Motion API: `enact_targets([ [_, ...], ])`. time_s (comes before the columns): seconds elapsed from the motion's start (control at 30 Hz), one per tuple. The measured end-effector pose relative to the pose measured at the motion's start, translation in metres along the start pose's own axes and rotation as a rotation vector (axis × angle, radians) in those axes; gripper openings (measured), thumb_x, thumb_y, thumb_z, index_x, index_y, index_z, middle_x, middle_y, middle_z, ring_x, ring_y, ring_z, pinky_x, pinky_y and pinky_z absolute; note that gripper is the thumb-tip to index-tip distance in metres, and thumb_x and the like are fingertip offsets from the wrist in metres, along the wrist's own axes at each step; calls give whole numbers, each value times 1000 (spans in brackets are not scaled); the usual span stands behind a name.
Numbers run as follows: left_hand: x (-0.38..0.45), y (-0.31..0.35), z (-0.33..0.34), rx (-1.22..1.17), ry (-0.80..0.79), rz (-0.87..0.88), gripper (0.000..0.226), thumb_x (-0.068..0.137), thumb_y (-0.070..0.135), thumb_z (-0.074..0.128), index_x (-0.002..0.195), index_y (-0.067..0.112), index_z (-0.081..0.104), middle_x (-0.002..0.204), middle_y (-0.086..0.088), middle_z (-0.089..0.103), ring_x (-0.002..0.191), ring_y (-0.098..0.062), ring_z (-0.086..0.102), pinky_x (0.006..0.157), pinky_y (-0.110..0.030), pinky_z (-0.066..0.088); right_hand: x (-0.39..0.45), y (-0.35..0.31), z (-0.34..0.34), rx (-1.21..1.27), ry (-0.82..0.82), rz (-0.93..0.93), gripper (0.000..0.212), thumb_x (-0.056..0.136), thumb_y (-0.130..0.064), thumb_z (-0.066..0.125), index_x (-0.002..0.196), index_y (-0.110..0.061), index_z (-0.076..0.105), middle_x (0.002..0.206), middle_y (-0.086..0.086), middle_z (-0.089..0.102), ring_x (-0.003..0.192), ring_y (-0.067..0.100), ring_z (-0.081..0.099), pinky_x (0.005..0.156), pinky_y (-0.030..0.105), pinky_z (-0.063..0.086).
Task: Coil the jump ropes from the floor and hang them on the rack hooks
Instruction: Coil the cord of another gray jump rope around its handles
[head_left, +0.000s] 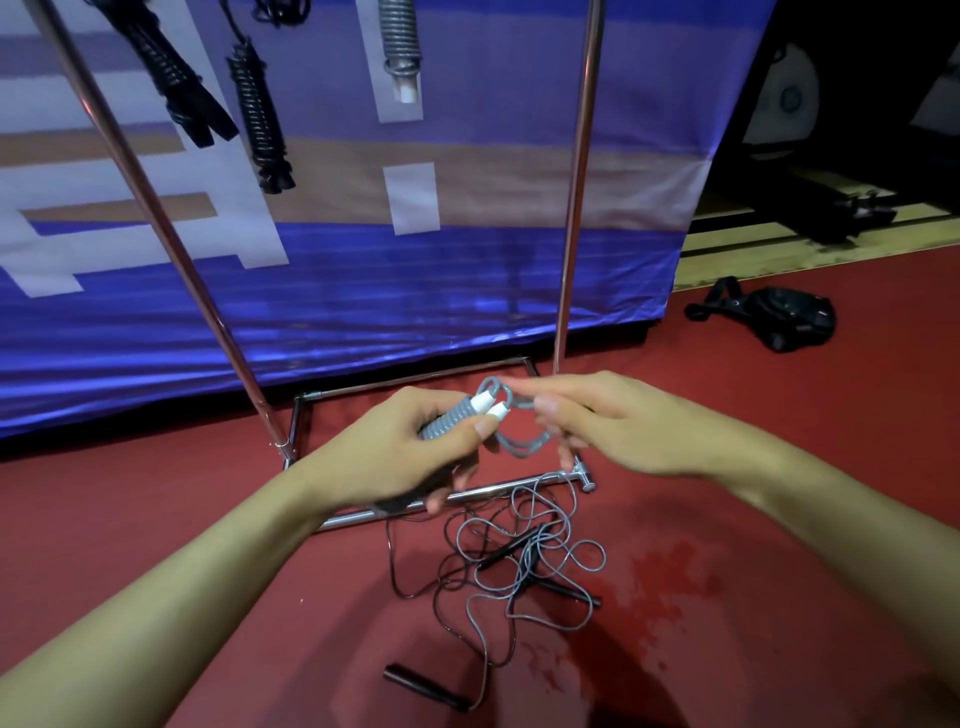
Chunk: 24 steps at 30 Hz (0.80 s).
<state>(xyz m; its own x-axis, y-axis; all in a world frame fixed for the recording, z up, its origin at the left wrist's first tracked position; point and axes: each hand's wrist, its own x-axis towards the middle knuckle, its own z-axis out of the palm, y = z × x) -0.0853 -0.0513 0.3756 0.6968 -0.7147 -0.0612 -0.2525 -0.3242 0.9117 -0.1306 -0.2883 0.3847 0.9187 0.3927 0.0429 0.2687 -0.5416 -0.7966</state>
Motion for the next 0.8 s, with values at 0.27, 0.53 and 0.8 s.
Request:
enact_targets([
  [0.27, -1, -1, 4, 92, -88, 6, 25, 102, 36, 62, 81, 22, 65, 67, -10, 68, 48, -25, 62, 51, -29, 49, -3, 5, 2, 65, -71, 17, 40, 108, -8, 45, 140, -31, 58, 76, -3, 67, 55, 5, 52, 59, 27, 51],
  [0.53, -3, 5, 1, 52, -144, -10, 28, 100, 40, 61, 80, 21, 66, 70, -10, 74, 50, -26, 67, 48, -36, 45, -5, 1, 2, 368, -244, -39, 37, 106, -21, 44, 140, -29, 54, 73, 3, 48, 60, 43, 32, 60, 37, 42],
  [0.8, -5, 9, -3, -52, -139, 39, 32, 105, 37, 57, 98, 8, 70, 69, -11, 71, 51, -29, 66, 46, -29, 47, -6, -1, 16, 712, -210, -102, 21, 104, -14, 44, 124, -14, 49, 73, 2, 57, 43, 3, 33, 56, 22, 49],
])
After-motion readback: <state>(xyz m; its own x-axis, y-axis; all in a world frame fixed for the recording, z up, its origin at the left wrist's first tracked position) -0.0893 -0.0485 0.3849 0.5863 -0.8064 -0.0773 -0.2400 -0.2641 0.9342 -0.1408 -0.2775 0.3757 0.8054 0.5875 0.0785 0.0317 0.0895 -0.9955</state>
